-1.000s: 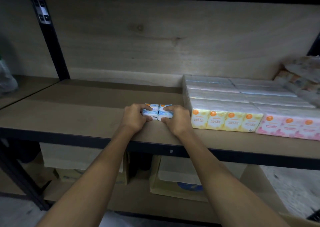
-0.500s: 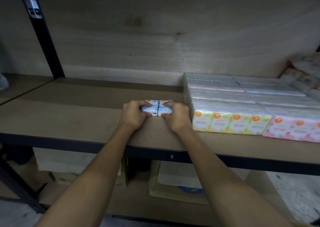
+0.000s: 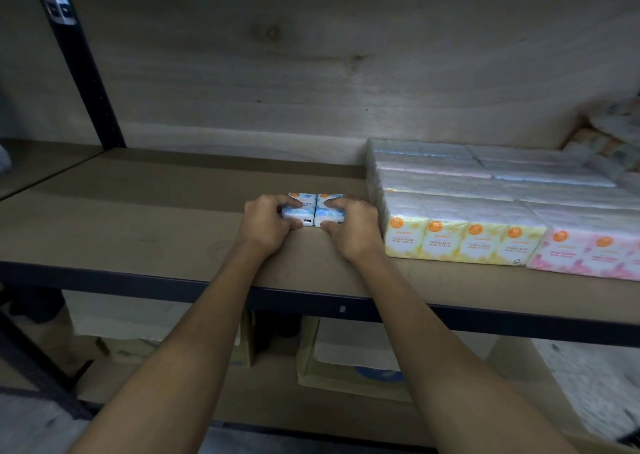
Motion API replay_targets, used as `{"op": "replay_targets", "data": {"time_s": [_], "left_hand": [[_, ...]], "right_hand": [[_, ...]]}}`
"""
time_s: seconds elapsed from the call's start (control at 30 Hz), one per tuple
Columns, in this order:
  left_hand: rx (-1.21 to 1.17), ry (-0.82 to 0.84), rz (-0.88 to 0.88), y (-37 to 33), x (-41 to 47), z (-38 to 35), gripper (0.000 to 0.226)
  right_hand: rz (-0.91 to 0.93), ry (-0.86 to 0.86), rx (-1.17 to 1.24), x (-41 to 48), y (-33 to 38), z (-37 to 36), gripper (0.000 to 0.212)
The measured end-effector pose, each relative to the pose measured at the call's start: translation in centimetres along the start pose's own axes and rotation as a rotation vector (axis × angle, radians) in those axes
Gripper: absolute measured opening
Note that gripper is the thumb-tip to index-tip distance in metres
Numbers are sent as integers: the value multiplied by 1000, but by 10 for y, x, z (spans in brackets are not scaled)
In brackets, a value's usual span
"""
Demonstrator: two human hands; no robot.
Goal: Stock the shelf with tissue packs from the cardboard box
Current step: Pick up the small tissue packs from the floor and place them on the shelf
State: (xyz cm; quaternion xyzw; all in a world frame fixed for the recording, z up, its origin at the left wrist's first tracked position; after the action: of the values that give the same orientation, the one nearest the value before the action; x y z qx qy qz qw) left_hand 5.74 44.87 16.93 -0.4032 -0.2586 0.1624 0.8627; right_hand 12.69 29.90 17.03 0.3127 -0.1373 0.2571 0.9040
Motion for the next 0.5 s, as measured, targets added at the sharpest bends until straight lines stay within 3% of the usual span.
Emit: {"op": "replay_targets", "data": {"time_s": [0.5], "left_hand": [[-29,5,-3,1,0,0,40]], "right_hand": [[11,1,-19,-1,2,1,45]]}}
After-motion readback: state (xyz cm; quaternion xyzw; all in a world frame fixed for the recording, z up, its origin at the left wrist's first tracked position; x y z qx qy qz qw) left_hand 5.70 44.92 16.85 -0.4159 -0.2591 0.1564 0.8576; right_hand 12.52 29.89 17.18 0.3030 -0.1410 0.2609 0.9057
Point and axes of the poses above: each hand's wrist, its own x-axis towards the middle knuckle, its own z-axis out of the back of the hand, y = z × x, the point moved 6 cm from there along x, towards the middle knuckle, and after that the axes turned 6 degrees about -x, right-handed, at the moved point
